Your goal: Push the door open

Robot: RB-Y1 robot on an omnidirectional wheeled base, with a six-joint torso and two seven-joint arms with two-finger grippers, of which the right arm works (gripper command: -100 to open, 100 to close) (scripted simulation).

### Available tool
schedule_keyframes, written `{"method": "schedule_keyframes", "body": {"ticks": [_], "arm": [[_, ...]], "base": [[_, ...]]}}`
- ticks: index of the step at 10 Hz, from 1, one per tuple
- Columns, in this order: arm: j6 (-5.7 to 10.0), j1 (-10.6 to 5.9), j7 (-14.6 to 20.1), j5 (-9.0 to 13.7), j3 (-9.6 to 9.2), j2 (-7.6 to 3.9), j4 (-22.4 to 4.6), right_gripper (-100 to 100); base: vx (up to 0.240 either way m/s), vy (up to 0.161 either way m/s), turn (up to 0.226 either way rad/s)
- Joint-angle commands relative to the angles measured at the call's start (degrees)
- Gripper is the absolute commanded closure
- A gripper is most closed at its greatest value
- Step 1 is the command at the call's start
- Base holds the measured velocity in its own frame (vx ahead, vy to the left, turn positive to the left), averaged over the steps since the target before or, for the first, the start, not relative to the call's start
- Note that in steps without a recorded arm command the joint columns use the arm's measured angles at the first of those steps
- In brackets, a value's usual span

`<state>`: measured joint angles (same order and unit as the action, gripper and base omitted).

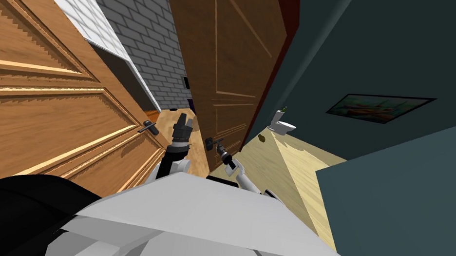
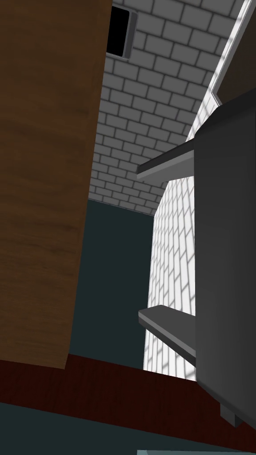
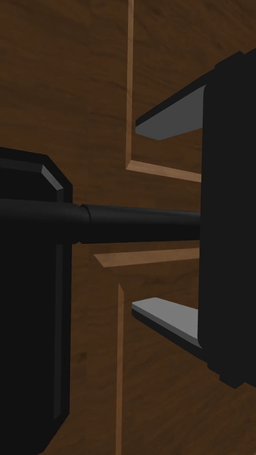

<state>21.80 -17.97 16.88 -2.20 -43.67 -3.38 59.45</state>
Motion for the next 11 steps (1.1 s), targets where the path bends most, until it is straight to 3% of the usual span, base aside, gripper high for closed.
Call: {"method": "schedule_keyframes", "body": {"ticks": [1,3,4,9,11], "arm": [[0.18,-0.01,-0.27,-0.02,0.39,0.53,-0.56,-100],[0.2,-0.03,-0.29,-0.02,0.44,0.63,-0.64,-100],[0.2,-0.03,-0.29,-0.02,0.44,0.63,-0.64,100],[0.2,-0.03,-0.29,-0.02,0.44,0.63,-0.64,100],[-0.24,0.81,-0.24,-0.91,1.2,0.07,-0.08,100]], "base": [[0.159,0.116,0.036],[0.089,0.106,0.015],[-0.004,-0.011,-0.001],[-0.009,-0.013,0.001],[0.045,0.139,-0.105]]}}
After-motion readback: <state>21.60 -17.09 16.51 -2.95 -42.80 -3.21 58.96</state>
